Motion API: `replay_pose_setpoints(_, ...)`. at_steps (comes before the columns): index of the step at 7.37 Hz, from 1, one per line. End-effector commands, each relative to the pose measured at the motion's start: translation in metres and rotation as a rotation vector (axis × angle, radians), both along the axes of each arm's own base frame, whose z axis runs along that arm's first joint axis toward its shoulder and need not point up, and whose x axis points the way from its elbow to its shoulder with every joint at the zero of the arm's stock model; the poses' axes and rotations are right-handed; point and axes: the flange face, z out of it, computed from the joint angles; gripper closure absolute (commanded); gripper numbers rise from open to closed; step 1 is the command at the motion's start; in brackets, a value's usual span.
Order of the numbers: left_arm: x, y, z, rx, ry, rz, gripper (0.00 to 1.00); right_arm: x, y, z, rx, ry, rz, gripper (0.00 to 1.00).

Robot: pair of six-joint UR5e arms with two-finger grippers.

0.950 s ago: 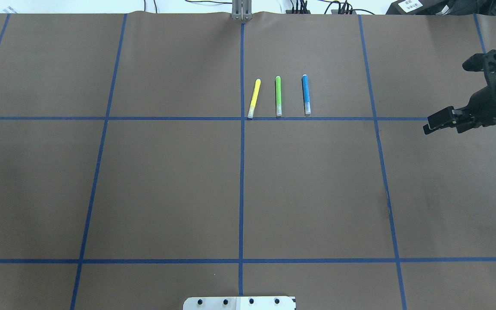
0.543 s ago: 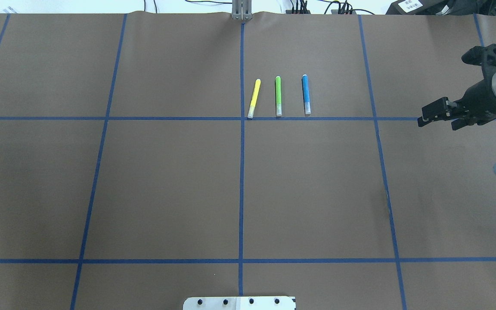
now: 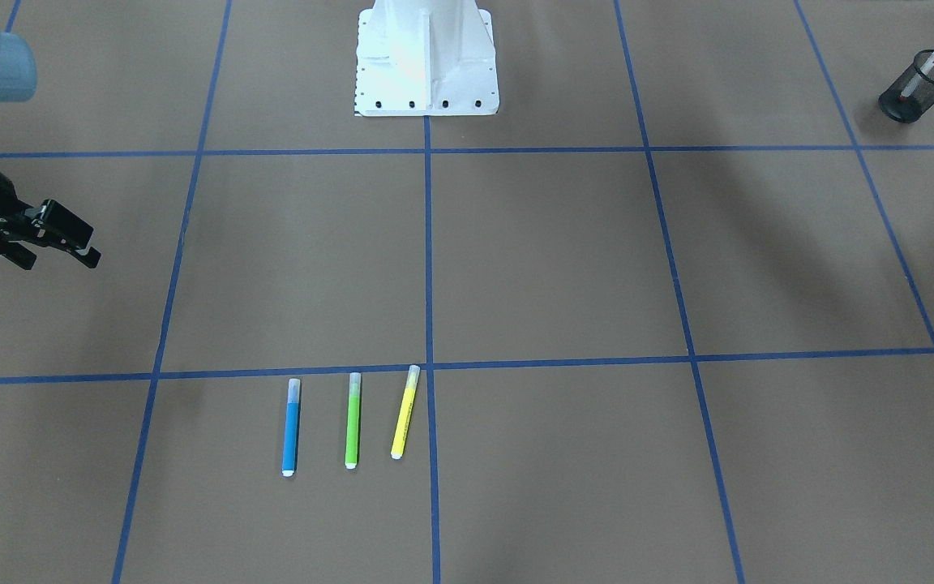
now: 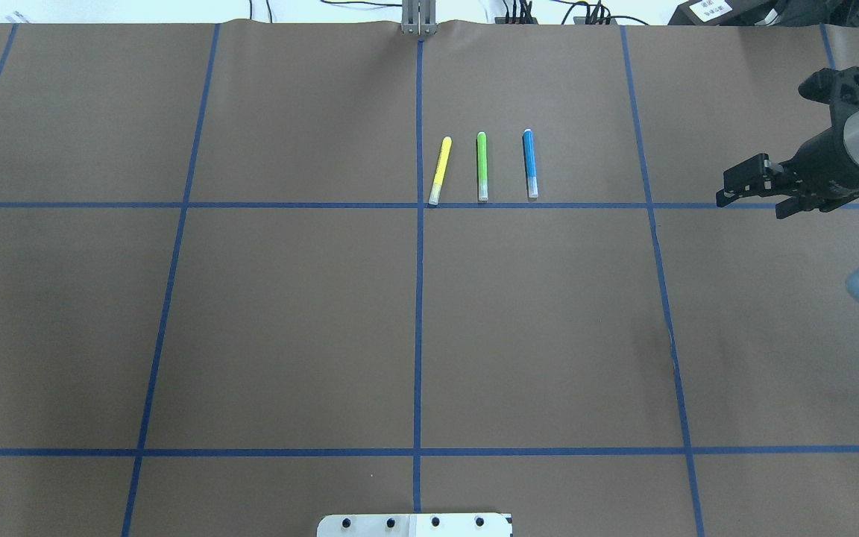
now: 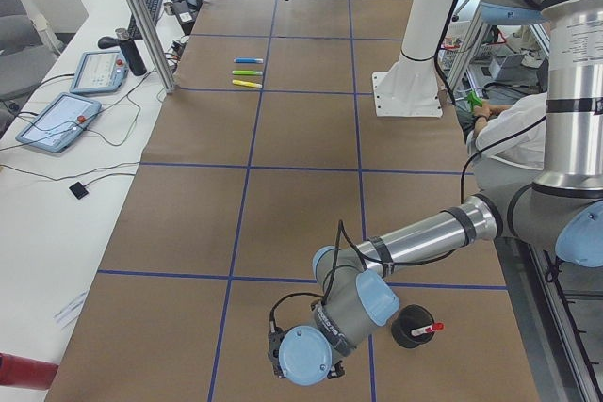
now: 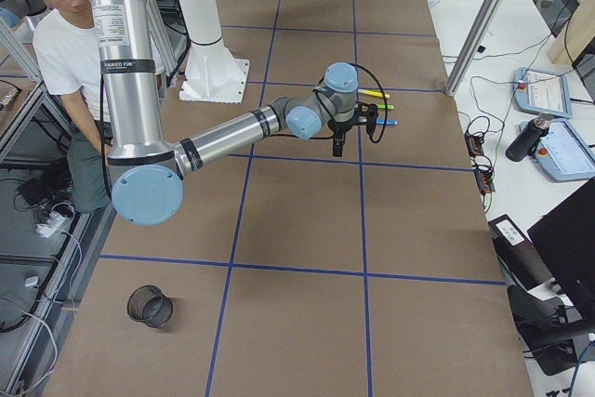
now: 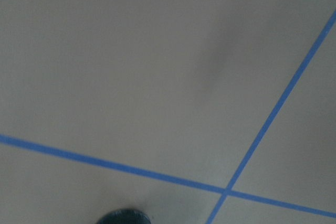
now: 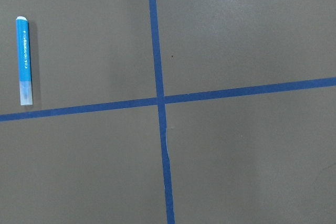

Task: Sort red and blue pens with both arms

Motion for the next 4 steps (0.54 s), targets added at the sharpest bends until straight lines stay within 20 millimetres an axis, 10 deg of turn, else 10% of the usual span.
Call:
replay_pose_setpoints(1,0.011,-0.052,-0.033,0.238,-0.081,-0.028,0.00,0.000,-0.004,0.006,-0.001,0.020,0.016,0.00)
replay_pose_setpoints(4,0.054,-0.141,-0.107,0.286,-0.106,-0.104,0.00,-0.004,-0.011,-0.007,0.013,0.015,0.027,0.00)
